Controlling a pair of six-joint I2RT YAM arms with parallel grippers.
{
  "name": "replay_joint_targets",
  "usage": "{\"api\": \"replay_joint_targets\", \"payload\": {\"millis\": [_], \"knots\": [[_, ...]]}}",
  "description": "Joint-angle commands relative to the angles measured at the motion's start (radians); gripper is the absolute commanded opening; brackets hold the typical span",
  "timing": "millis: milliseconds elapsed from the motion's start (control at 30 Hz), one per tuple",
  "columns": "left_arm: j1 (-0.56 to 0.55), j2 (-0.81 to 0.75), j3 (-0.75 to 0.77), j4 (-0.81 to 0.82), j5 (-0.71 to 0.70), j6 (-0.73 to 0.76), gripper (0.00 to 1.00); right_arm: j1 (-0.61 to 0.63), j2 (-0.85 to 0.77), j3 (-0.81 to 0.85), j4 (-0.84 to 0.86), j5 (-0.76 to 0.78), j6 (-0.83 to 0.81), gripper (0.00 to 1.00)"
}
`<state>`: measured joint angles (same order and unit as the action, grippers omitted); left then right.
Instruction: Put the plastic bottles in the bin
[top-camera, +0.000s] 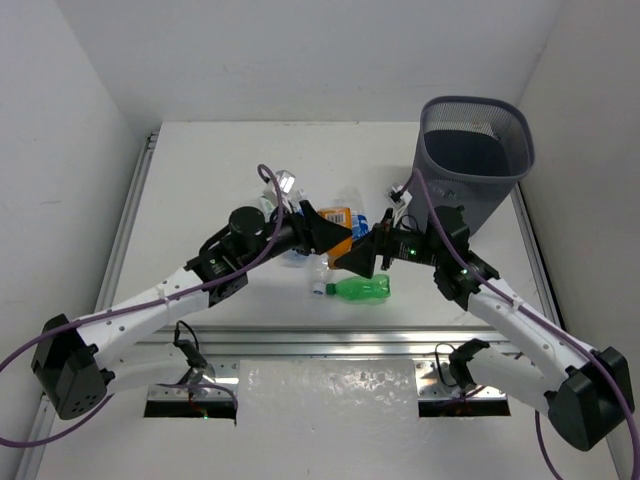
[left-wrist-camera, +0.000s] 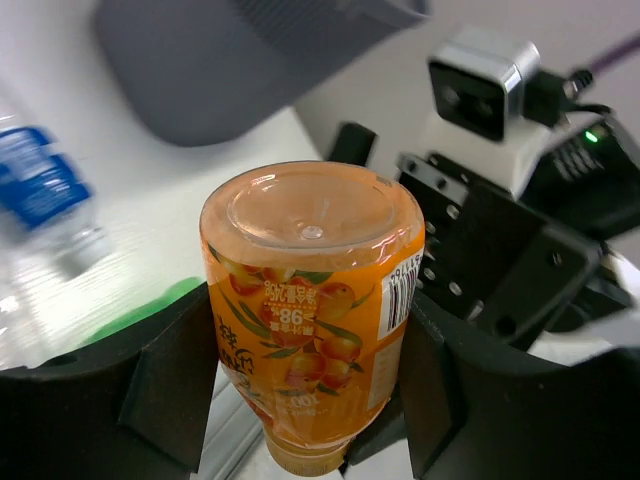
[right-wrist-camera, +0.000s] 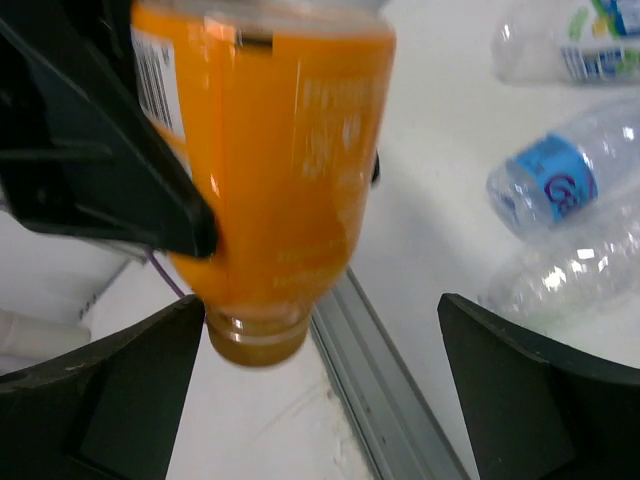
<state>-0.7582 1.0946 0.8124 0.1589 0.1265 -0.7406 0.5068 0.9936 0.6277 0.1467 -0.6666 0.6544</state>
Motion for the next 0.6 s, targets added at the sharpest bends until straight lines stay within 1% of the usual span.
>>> {"api": "replay_joint_targets", "payload": {"millis": [0,100,133,167,200,233,267,300,333,367,400,433,467,500,533,567], "knots": [[-0.003,-0.018,-0.009,0.252,0.166,0.001,0.00,0.009,-0.042,-0.002,0.322,-0.037,0.091,0.99],[-0.004,-0.006,-0.005,0.298,0.191,-0.023,0.00,0.015,-0.049,0.010,0.344,-0.044,0.119,0.98],[-0.004,-0.002,-0.009,0.318,0.197,-0.034,0.00,0.015,-0.047,0.012,0.346,-0.039,0.122,0.96],[-0.006,-0.001,-0.013,0.371,0.217,-0.048,0.00,0.018,-0.046,0.015,0.347,-0.034,0.123,0.93],[-0.004,0.007,-0.018,0.399,0.222,-0.075,0.00,0.019,-0.043,0.014,0.356,-0.031,0.125,0.80],[-0.006,0.014,-0.015,0.421,0.228,-0.089,0.00,0.019,-0.035,0.013,0.364,-0.027,0.129,0.73],[-0.006,0.025,-0.007,0.457,0.245,-0.103,0.03,0.019,-0.032,0.010,0.378,-0.027,0.146,0.64],[-0.006,0.051,0.016,0.465,0.252,-0.117,0.12,0.019,-0.029,0.000,0.416,-0.025,0.155,0.40],[-0.009,0.063,0.033,0.461,0.254,-0.118,0.19,0.019,-0.029,-0.006,0.433,-0.024,0.165,0.26],[-0.010,0.077,0.068,0.440,0.257,-0.105,0.45,0.019,-0.041,-0.016,0.444,-0.005,0.169,0.17],[-0.012,0.094,0.086,0.418,0.252,-0.094,0.59,0.019,-0.053,-0.019,0.435,0.008,0.165,0.07],[-0.012,0.100,0.105,0.389,0.239,-0.082,0.72,0.019,-0.067,-0.019,0.416,0.027,0.156,0.04],[-0.012,0.102,0.129,0.278,0.178,-0.027,0.83,0.019,-0.107,-0.007,0.380,0.085,0.121,0.03],[-0.012,0.097,0.204,0.174,0.113,0.010,0.99,0.016,-0.130,0.009,0.255,0.141,0.091,0.01],[-0.012,0.096,0.250,0.069,0.025,0.045,1.00,0.016,-0.151,0.030,0.167,0.213,0.061,0.00],[-0.012,0.097,0.304,-0.154,-0.192,0.100,1.00,0.016,-0.168,0.100,0.060,0.304,0.007,0.00]]}}
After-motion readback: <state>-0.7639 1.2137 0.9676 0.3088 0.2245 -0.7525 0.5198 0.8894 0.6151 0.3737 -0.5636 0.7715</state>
